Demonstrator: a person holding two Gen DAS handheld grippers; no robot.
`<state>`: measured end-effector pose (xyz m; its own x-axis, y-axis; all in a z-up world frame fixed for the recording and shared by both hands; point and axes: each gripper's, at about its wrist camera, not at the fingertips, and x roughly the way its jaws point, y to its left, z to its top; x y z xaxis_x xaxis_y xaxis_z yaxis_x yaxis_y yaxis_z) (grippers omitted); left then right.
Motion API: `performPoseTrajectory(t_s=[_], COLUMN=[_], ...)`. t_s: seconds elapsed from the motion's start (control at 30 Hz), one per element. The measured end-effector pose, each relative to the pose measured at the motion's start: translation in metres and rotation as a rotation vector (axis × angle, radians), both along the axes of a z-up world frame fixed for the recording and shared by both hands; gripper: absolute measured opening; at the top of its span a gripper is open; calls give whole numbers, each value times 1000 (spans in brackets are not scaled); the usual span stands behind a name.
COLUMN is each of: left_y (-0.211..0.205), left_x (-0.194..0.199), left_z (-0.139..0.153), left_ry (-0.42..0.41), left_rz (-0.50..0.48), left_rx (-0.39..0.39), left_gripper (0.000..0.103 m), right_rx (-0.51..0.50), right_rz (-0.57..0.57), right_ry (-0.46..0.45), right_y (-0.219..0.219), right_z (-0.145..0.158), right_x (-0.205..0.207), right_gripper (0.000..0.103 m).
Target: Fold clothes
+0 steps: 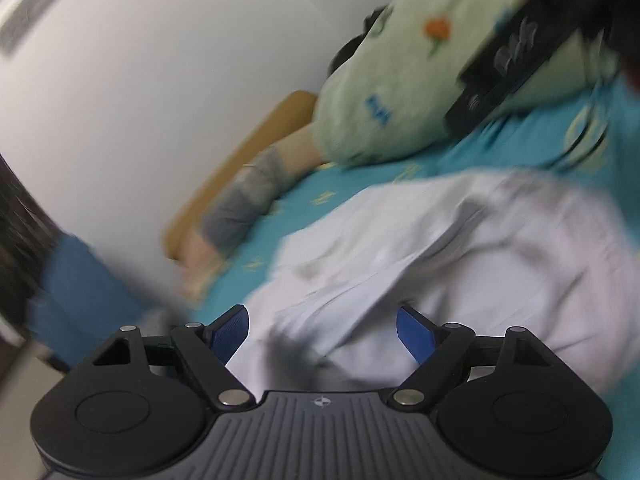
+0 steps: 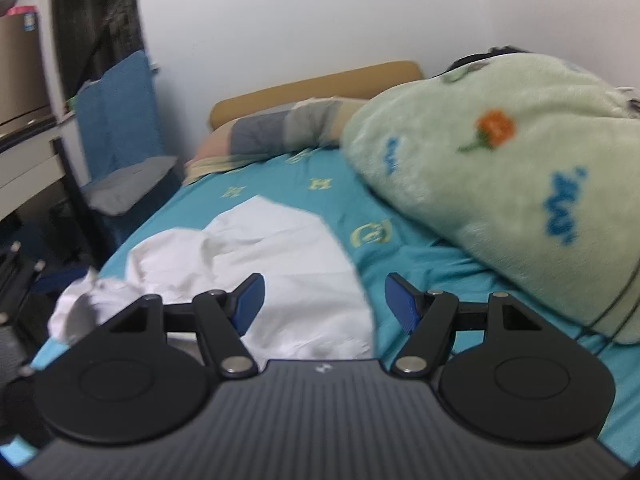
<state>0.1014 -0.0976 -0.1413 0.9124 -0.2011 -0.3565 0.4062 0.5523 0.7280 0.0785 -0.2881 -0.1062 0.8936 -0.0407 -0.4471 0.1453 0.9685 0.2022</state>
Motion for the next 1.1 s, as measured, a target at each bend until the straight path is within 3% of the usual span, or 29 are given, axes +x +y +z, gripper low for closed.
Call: performPoseTrajectory(t_s=[0.2, 0.27, 0.4, 0.6, 0.73, 0.83, 0.97, 1.1], left_y=[24, 31, 33, 30, 32, 36, 33, 22], left_x=[17, 16, 1, -26, -38, -43, -48, -40], left_z=[26, 40, 65, 97, 107, 110, 107, 90], left_ry=[-176, -201, -248, -324, -347, -323, -295, -240], left_rz=[215, 239, 246, 218, 260, 308, 342, 330], left_rx=[-176, -252, -338, -405, -425, -434, -431, -370], left_gripper=[86, 87, 88, 88, 88, 89, 89, 89], right_rx=[-46, -109, -136, -83, -235, -260, -152, -139], right_rz=[214, 259, 321, 366, 316, 146, -57, -129], right_ry=[80, 117, 187, -59, 5, 50, -70, -209], right_y=[38, 54, 69, 76, 94, 83, 52, 41], right_z=[-11, -16, -23, 8, -2, -4, 23, 44], right_x=[4, 5, 7, -23, -22, -24, -44, -67], right_gripper=[69, 69, 69, 69, 69, 69, 69, 69])
